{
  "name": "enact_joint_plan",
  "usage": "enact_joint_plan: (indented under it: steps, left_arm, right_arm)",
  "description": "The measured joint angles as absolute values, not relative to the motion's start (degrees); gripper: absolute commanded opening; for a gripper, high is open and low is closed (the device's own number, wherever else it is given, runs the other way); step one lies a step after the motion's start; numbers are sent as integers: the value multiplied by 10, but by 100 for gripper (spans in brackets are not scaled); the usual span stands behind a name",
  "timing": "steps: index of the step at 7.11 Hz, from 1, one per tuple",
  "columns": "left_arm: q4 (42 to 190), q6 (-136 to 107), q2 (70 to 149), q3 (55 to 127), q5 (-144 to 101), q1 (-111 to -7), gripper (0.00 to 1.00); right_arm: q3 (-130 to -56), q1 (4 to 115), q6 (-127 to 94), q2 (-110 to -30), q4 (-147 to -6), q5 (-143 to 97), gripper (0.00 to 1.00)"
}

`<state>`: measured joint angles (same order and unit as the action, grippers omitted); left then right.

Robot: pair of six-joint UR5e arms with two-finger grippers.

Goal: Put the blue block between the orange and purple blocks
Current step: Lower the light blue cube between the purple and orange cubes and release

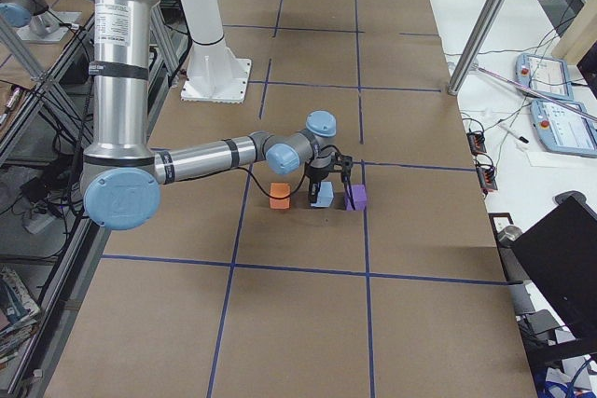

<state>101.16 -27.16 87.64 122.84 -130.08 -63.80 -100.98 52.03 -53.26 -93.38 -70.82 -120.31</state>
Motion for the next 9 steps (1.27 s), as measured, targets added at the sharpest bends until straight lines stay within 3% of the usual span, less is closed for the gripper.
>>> enact_joint_plan:
  steps: [2, 5, 9]
  left_arm:
    - [1012, -272, 876, 1230, -1301, -638, 100]
    - [1012, -272, 876, 1231, -1301, -638, 100]
    - [1012, -272, 876, 1233, -1301, -638, 100]
  right_arm:
    - [-997, 520, -554, -926, -703, -1202, 16]
    - [-987, 519, -570, -917, -702, -1199, 44]
    - [-987, 516, -578, -914, -701, -1198, 49]
